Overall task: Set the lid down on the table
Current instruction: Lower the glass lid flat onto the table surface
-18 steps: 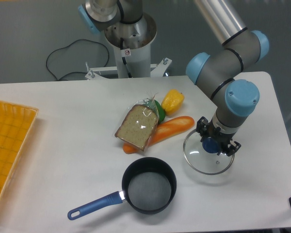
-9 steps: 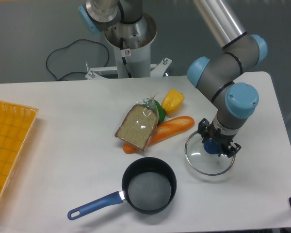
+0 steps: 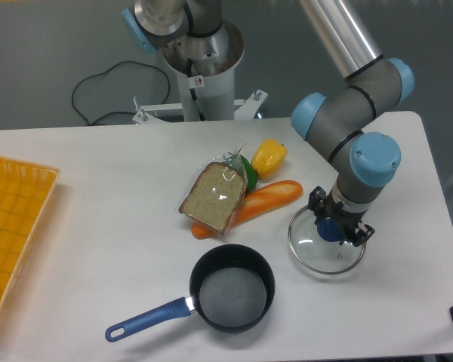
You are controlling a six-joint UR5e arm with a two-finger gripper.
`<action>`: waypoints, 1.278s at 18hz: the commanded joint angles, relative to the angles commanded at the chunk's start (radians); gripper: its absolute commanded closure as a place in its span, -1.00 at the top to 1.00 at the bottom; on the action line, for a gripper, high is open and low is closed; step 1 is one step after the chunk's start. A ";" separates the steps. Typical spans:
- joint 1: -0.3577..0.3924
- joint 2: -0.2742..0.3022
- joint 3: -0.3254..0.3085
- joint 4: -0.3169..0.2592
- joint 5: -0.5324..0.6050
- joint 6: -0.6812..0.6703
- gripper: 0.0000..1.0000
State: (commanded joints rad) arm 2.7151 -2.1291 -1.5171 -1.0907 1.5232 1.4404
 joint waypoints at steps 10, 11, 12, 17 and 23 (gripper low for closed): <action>0.000 -0.012 -0.015 0.038 0.000 0.000 0.21; 0.000 -0.014 -0.015 0.038 0.000 0.000 0.21; 0.000 -0.015 -0.015 0.038 0.000 0.000 0.21; 0.000 -0.017 -0.017 0.035 -0.002 -0.003 0.21; -0.002 -0.015 -0.029 0.035 0.000 -0.006 0.21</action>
State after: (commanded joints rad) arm 2.7136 -2.1445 -1.5462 -1.0554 1.5232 1.4343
